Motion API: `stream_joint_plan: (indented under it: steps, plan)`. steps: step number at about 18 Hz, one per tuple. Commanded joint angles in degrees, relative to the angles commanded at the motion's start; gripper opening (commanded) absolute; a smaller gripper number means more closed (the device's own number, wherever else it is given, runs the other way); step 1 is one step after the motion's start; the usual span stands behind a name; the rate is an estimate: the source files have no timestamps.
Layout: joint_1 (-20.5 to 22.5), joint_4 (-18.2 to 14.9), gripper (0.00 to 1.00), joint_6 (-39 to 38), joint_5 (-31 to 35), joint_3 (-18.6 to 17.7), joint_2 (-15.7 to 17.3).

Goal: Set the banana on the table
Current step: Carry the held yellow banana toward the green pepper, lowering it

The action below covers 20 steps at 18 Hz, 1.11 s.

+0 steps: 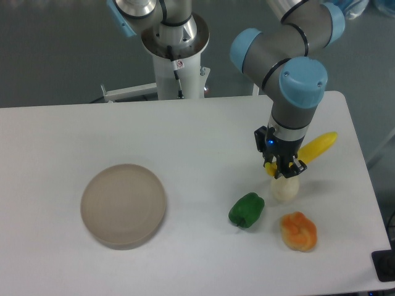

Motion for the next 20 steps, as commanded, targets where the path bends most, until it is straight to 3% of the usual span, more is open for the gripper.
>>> stream_joint_plan:
  steps: [6,11,15,20]
  plan:
    - [-0.5,0.0,0.00,-0.2,2.6,-2.5,0.4]
    - [-0.3,0.6,0.00,0.8,3.0,-9.0,3.4]
    - [-2.2,5.0,0.00,-1.7,3.3,-7.8,1.6]
    - [-6.1,8.1,0.00,-10.4,3.0,-12.7,3.5]
